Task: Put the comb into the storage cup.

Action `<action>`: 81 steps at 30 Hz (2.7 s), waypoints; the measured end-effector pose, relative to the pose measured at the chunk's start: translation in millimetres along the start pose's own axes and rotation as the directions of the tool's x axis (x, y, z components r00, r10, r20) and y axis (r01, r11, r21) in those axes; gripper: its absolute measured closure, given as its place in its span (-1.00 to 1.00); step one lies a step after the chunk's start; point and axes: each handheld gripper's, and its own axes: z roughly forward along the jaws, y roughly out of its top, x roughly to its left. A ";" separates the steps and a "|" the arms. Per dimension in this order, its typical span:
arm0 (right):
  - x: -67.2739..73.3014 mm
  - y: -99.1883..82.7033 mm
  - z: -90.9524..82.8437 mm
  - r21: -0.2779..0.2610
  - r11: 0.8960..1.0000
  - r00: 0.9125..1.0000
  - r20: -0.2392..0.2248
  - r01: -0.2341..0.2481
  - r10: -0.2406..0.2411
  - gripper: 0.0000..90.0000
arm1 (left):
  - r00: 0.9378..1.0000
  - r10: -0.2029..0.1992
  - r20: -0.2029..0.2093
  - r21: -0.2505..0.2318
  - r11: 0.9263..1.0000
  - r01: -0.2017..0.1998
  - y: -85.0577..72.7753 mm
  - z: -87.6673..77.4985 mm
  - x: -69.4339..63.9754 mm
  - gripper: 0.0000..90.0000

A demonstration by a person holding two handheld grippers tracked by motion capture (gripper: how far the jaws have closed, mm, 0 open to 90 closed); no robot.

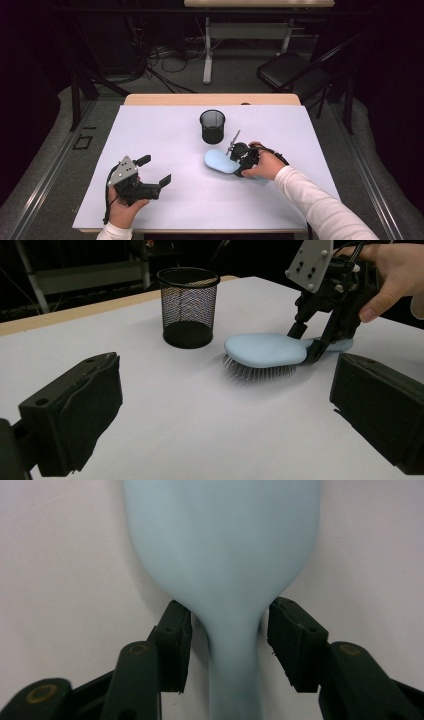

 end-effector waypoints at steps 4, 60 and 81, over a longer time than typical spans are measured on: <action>1.1 0.4 1.5 0.008 1.000 1.000 -0.001 -0.001 0.001 0.21 | 1.000 0.000 0.000 0.002 1.000 0.000 -0.1 0.1 0.0 -0.99; 1.5 -3.1 1.9 -0.003 1.000 0.999 -0.010 0.030 -0.030 0.54 | 1.000 -0.002 -0.002 0.001 1.000 0.002 -0.4 0.5 -0.3 -0.99; 8.3 -6.3 -5.3 -0.047 0.998 0.999 -0.009 0.032 -0.033 0.55 | 1.000 0.002 0.002 0.005 1.000 -0.002 -0.6 1.3 0.1 -0.99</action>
